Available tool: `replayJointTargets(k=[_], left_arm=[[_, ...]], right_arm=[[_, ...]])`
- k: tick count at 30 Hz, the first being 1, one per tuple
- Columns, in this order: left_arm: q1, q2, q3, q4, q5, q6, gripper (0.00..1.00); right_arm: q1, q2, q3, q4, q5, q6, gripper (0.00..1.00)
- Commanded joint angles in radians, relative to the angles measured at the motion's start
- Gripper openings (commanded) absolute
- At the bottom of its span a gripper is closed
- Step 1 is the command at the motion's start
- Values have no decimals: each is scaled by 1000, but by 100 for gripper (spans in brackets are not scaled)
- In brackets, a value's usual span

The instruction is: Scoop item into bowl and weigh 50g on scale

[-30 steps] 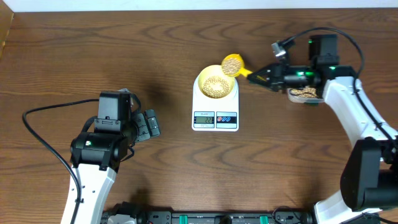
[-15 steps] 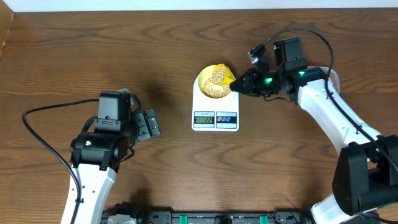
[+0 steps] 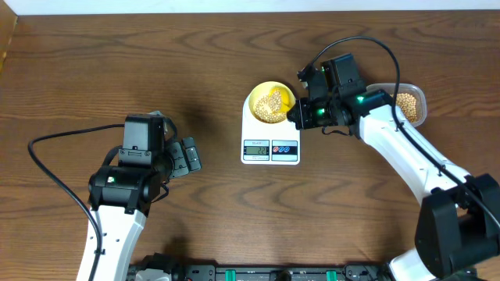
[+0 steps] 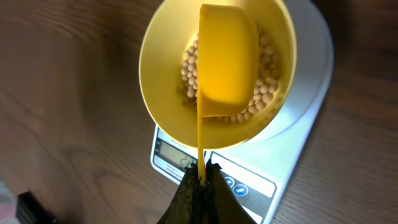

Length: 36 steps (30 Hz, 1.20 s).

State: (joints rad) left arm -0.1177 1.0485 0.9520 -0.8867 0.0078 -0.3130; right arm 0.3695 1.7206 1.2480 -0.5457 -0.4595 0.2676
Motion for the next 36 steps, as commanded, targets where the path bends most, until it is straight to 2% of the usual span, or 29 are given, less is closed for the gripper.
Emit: replayJointTargets(k=[1, 14, 20, 36], left_arm=[[6, 3, -1, -3, -17, 9, 100], [6, 3, -1, -3, -17, 9, 100], [6, 3, -1, -3, -17, 9, 100], [6, 3, -1, -3, -17, 9, 100]], right_arm=[[5, -43, 30, 3, 42, -30, 1], [19, -43, 30, 7, 70, -136, 1], [57, -43, 30, 11, 159, -135, 1], [67, -43, 30, 42, 163, -136, 1]])
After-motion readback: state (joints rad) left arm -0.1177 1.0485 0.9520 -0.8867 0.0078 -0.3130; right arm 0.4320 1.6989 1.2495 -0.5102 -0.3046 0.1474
